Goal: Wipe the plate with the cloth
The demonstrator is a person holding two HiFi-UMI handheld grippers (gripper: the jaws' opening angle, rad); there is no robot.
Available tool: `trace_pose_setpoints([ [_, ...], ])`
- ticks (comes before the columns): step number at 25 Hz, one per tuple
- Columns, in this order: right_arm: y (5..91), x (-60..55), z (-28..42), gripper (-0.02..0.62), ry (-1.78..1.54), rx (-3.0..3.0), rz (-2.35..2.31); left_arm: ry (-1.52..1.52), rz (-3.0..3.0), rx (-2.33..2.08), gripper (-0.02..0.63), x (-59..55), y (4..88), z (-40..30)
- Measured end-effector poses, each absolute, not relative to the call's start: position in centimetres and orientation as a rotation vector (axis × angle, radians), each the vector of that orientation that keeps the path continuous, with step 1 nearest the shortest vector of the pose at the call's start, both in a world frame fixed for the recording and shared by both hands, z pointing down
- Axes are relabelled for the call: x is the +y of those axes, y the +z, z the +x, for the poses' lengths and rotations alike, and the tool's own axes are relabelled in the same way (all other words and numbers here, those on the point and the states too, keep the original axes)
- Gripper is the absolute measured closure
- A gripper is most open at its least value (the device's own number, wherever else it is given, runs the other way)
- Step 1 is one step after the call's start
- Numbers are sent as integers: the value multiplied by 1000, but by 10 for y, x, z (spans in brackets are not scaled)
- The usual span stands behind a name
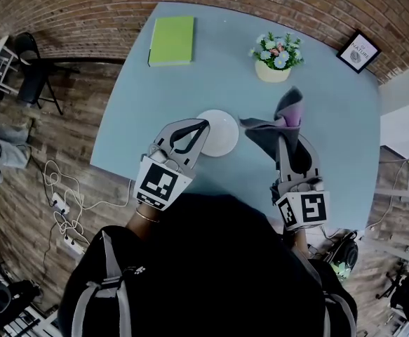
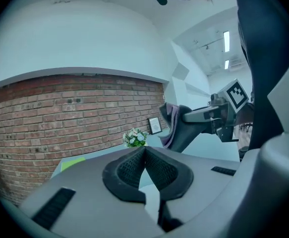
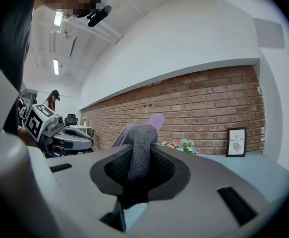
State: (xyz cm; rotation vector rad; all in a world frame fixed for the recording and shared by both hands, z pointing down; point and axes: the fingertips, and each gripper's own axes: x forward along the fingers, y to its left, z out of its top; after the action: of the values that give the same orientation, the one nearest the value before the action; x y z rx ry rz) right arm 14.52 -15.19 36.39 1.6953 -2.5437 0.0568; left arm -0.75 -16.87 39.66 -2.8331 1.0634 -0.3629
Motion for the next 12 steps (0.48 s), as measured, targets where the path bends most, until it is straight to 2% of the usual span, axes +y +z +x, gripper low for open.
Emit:
trace_pose_setpoints([
  [12,366,-150,142,534,49,-2535,1662,-336,-2879,1085,598,-169,398,-9],
])
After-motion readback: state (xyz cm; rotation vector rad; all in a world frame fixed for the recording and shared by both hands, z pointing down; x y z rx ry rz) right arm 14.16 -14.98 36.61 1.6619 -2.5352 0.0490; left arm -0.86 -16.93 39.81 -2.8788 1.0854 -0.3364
